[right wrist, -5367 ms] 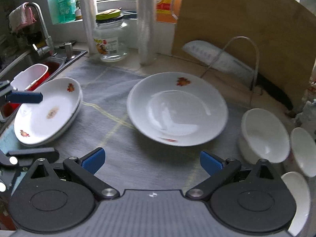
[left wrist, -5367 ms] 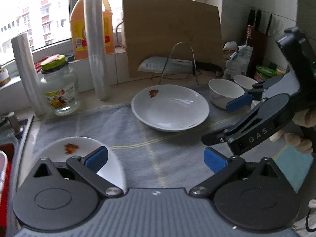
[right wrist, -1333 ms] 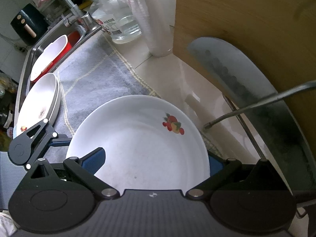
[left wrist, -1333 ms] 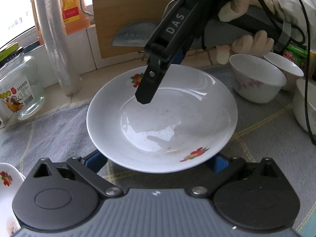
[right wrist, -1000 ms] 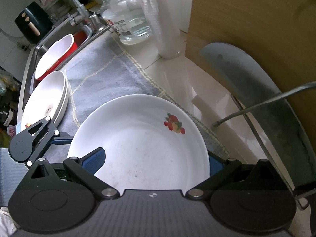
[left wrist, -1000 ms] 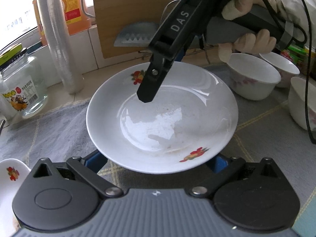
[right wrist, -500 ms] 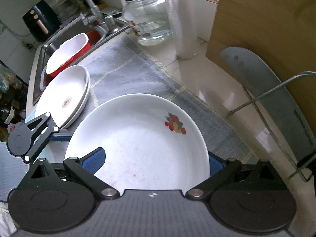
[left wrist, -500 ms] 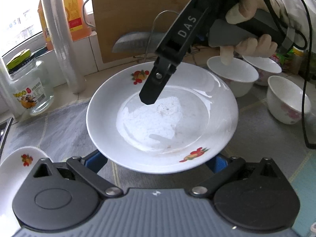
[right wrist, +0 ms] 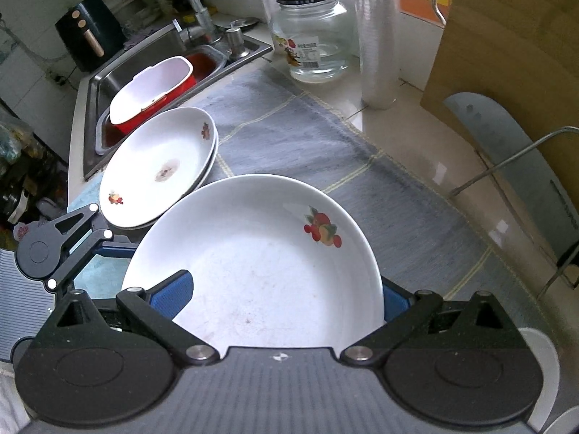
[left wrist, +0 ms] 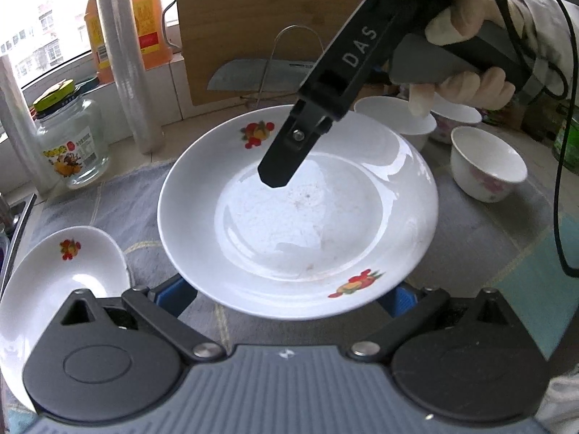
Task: Organize plates and bowls
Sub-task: 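Lift the held plate and carry it toward the plates by the sink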
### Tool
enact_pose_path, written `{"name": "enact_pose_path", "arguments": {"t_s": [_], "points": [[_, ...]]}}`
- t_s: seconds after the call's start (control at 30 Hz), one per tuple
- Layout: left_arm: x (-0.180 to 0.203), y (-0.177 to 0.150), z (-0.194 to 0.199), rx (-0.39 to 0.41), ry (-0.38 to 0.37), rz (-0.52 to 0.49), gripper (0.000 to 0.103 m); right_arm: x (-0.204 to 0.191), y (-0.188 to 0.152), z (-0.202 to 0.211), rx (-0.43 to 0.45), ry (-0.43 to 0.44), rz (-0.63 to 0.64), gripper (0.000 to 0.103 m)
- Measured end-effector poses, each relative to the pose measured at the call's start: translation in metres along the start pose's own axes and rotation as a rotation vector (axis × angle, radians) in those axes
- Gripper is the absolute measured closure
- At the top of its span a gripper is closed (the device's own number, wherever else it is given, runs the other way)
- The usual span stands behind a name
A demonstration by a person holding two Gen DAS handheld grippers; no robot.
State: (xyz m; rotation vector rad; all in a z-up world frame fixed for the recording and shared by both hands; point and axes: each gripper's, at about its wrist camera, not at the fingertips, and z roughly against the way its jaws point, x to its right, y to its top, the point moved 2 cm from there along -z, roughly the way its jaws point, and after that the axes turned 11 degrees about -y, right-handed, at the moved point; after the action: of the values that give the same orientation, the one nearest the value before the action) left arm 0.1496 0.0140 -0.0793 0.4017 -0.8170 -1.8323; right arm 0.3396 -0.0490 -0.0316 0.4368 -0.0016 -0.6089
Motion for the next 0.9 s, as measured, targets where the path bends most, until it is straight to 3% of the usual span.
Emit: {"name": "enact_pose_path", "arguments": {"t_s": [0.5,0.9], "points": [[-0.032,-0.028,0.039,-0.049,-0.071,-0.074,0.001,-0.055,0.003,-0.006,-0.009,-0.029,-0.075,0.000],[-0.069,-0.044,0.068,-0.047,-0.078,-0.081,0.001,-0.095,0.031,-0.016,0.005,-0.027,-0.074,0.000]]}}
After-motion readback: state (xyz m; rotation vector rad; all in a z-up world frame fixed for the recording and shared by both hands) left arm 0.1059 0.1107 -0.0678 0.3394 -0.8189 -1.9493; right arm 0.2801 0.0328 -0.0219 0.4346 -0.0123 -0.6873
